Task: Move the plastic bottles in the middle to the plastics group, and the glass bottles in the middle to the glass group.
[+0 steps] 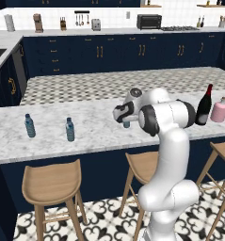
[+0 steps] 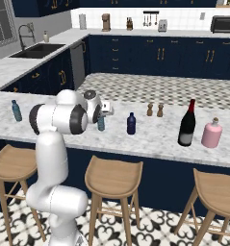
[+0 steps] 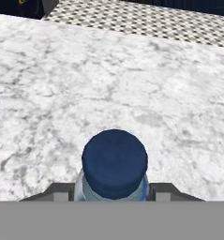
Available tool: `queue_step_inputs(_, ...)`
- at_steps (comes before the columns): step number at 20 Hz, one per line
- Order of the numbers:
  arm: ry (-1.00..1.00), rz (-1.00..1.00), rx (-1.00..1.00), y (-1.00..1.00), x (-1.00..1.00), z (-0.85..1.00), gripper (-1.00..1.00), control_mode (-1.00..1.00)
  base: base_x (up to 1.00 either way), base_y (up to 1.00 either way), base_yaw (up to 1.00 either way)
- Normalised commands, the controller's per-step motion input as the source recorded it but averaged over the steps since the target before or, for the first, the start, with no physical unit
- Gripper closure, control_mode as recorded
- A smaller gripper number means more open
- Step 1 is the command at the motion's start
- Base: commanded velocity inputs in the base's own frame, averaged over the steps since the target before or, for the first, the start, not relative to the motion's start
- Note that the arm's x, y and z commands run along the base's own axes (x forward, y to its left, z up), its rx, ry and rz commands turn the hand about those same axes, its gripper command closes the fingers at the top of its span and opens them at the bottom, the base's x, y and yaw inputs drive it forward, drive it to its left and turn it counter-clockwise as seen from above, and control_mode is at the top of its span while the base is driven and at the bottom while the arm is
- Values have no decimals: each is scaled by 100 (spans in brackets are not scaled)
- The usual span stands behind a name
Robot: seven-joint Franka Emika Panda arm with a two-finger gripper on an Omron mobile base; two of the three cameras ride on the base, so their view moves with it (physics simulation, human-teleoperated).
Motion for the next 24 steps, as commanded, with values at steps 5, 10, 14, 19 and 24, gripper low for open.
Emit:
queue_step_inputs(5,0,40,0,88,-12,39,100,-100,0,0,0)
queue_step_inputs(10,0,62,0,95,4,24,100,-100,0,0,0)
queue_step_inputs(14,10,62,-1,68,13,1,100,-100,0,0,0)
queue_step_inputs(19,0,17,-2,16,3,-2,100,-100,0,0,0)
queue_step_inputs(24,0,11,10,16,13,0,100,-100,0,0,0)
